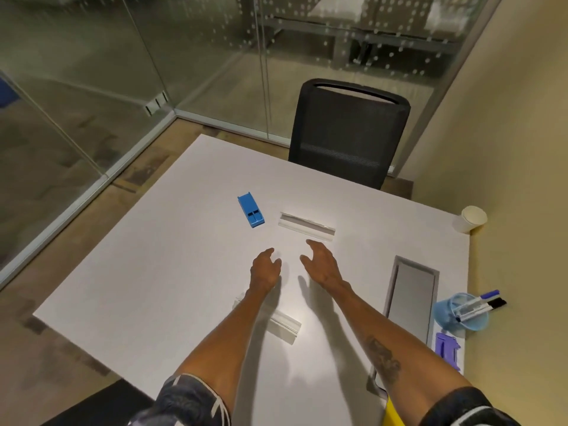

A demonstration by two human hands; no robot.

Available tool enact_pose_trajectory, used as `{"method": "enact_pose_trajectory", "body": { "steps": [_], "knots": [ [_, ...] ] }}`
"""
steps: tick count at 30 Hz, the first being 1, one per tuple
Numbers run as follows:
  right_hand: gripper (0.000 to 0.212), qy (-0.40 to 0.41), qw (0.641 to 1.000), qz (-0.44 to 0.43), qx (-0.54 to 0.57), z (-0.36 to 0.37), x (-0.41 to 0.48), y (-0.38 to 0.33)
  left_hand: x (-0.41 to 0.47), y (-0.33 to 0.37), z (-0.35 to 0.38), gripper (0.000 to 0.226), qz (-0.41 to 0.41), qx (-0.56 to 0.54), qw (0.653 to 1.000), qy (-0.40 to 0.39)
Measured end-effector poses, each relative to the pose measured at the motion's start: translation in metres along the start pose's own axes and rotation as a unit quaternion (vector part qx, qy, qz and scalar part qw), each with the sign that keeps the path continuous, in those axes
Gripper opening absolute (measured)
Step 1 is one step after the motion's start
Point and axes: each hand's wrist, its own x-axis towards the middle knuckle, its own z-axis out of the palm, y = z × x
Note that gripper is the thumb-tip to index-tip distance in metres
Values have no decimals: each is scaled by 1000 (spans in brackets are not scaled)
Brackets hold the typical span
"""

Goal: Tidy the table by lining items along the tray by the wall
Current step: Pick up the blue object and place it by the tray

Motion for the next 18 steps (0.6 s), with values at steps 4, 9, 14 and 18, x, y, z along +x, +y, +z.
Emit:
{"method": "enact_pose_trajectory", "body": {
  "steps": [4,9,14,18],
  "knots": [
    [56,-23,999,-6,23,12,23,-12,21,-8,-7,48,-26,-19,999,11],
    [55,-55,997,-4,57,29,47,-23,45,-20,-13,46,-52,-40,998,24],
    [57,-69,991,16,116,43,72,-32,69,-33,-15,46,-57,-40,997,35],
    [59,-86,988,19,128,51,93,-39,87,-37,-16,47,-63,-45,996,33]
  ]
}}
